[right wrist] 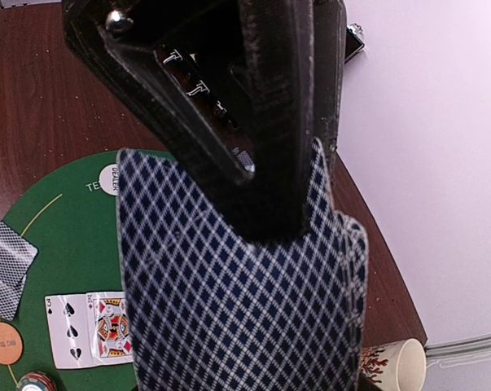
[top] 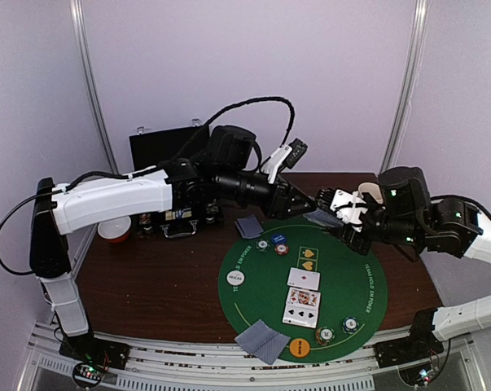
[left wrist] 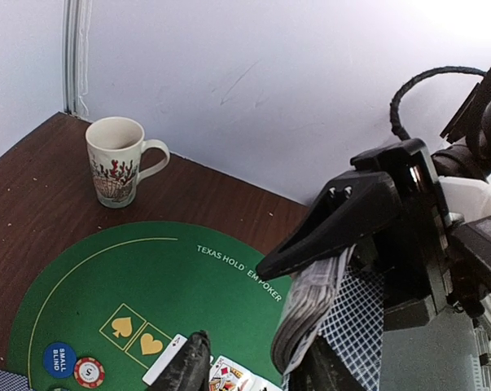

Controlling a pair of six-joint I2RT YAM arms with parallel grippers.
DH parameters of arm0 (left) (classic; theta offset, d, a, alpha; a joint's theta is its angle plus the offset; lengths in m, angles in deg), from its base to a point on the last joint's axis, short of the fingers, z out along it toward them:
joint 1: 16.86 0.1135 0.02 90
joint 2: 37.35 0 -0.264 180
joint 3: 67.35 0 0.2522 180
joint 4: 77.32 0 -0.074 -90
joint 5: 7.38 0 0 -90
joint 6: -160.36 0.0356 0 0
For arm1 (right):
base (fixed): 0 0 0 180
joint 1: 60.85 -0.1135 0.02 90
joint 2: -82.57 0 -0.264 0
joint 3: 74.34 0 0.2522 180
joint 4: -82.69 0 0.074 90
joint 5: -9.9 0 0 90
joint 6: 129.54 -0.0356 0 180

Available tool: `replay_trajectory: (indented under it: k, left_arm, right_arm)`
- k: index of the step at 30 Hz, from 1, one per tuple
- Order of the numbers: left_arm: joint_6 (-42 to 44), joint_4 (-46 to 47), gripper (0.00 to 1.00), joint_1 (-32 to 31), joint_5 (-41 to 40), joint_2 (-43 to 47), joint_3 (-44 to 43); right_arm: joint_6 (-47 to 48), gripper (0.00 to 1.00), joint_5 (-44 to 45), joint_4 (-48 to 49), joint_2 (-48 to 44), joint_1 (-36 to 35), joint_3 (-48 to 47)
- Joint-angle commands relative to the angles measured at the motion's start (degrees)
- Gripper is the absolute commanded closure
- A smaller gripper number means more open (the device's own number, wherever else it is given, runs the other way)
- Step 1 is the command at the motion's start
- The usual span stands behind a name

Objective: Distribute texas hold em gaming equipment
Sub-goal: Pick up the poker card from the face-down deck piles.

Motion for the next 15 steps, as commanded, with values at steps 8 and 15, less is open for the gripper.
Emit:
replay_trajectory:
  k: [8, 15]
  left_arm:
    - [2.0, 3.2, 1.00, 1.1, -1.2, 5.2, 4.0]
    - [2.5, 4.2, 1.00, 3.3, 3.3, 9.7, 7.1]
  right_arm:
    - [0.4, 0.57, 0.9, 1.0, -1.6, -0.7, -0.2]
    - [0.4, 0.57, 3.4, 0.9, -1.9, -0.6, 0.5]
